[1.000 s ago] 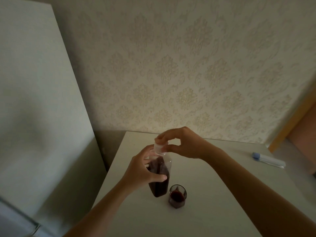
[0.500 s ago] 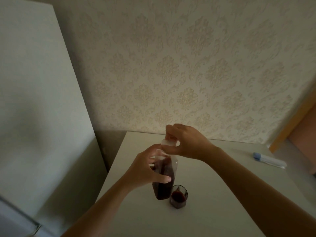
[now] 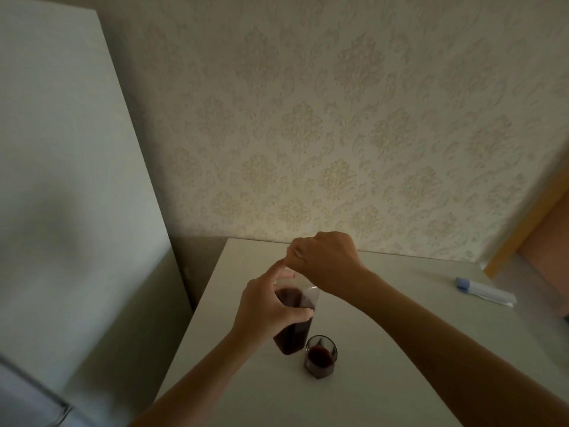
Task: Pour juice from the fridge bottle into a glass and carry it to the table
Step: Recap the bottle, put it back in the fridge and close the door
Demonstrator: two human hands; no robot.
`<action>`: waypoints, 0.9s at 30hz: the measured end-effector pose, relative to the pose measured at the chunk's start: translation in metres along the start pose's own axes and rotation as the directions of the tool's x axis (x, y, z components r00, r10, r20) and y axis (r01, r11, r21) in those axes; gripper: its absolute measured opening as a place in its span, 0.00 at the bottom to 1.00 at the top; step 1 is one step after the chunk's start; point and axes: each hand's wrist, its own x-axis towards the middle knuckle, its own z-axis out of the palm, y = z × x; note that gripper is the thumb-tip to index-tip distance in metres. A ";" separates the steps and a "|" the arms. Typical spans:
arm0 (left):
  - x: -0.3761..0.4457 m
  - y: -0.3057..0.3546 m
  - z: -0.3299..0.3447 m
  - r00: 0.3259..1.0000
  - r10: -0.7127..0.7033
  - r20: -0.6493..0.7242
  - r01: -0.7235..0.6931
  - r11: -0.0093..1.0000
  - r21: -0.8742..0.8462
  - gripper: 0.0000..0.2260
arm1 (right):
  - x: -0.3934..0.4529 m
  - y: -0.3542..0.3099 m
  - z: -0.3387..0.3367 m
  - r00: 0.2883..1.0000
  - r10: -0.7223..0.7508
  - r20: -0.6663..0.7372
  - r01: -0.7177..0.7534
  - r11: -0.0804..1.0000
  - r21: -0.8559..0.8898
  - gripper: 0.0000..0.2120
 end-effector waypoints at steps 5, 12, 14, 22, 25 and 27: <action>-0.001 0.001 0.010 0.990 0.047 -0.136 -0.033 0.994 0.103 0.27 | 0.002 -0.002 0.004 0.992 0.123 -0.039 -0.115 0.980 0.164 0.16; 0.008 -0.001 0.003 0.991 0.097 -0.093 -0.086 0.989 0.117 0.25 | 0.005 0.009 0.005 0.998 0.000 -0.068 0.018 0.962 0.273 0.15; 0.012 -0.004 -0.006 0.997 0.072 0.035 -0.073 0.997 0.027 0.31 | 0.006 0.017 0.006 0.984 -0.106 -0.144 0.151 0.922 0.355 0.20; 0.007 -0.005 -0.003 0.987 0.161 -0.011 -0.160 0.985 0.057 0.29 | 0.007 0.009 0.014 0.974 -0.071 -0.216 0.129 0.956 0.263 0.26; 0.006 -0.010 0.001 0.983 0.166 -0.078 -0.155 0.980 0.128 0.28 | 0.001 0.004 0.013 0.986 0.007 -0.167 0.050 0.941 0.336 0.22; 0.007 -0.014 0.006 0.979 0.155 -0.132 -0.129 0.974 0.186 0.32 | 0.000 0.001 0.011 0.988 0.072 -0.134 -0.020 0.935 0.355 0.21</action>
